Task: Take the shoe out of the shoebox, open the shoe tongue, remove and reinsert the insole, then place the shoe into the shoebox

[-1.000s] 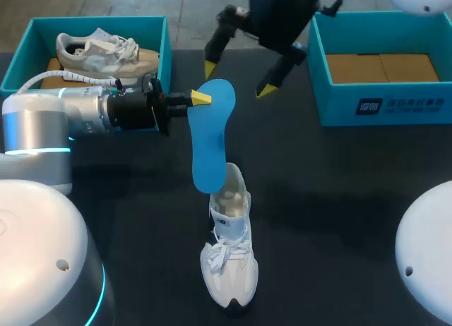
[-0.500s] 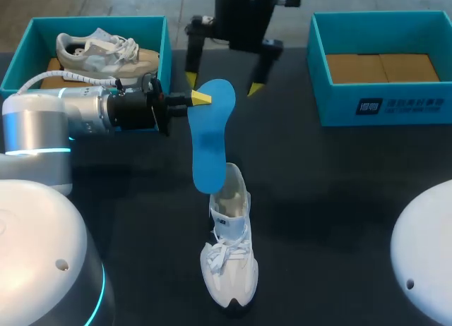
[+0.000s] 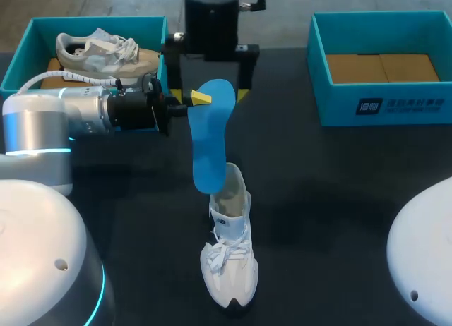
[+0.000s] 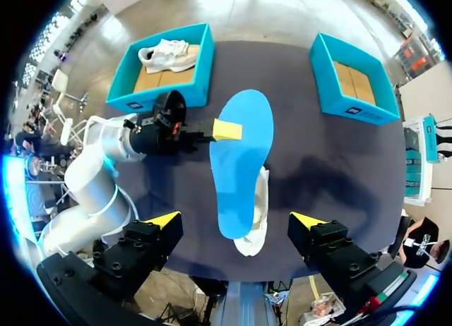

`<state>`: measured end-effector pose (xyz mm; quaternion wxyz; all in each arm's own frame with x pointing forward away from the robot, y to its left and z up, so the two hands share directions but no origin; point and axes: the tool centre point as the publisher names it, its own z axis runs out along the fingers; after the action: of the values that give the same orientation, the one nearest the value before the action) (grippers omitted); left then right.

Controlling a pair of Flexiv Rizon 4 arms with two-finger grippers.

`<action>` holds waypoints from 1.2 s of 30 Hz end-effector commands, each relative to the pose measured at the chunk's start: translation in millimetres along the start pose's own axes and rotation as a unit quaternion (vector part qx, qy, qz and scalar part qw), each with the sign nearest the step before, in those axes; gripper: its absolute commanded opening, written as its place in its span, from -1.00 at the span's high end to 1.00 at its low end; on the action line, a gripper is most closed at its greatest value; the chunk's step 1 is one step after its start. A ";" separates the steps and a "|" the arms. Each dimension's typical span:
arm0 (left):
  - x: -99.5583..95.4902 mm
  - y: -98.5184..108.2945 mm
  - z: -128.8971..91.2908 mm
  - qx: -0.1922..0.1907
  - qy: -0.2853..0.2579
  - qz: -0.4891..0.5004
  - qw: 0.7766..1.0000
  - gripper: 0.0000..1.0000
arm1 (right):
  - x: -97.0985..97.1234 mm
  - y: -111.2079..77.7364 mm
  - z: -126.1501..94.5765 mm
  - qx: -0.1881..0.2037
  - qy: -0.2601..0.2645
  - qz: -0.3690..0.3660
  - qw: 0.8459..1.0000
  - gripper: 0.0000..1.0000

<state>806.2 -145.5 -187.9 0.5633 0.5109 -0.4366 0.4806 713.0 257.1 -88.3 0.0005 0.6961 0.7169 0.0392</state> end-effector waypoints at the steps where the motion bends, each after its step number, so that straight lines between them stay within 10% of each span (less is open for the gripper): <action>1: 0.7 0.5 -0.5 0.000 -0.002 0.000 1.000 1.00 | 10.5 -0.4 2.7 -0.002 -0.033 -0.001 0.999 -1.00; 10: 0.7 0.5 -0.5 0.000 -0.002 0.000 1.000 1.00 | 19.2 -3.4 4.9 -0.013 -0.027 0.000 1.000 -1.00; 20: 0.7 0.5 -0.5 0.000 -0.002 0.000 1.000 1.00 | -7.3 -8.2 -5.4 -0.014 0.137 -0.012 0.990 -1.00; 36: 0.7 0.5 -0.5 0.000 -0.002 0.000 1.000 1.00 | -50.2 -5.5 -1.0 0.005 0.421 -0.031 0.906 -1.00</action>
<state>806.2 -145.4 -187.9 0.5633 0.5109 -0.4366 0.4806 709.0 232.5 -80.5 -0.0963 0.6669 0.7267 0.1338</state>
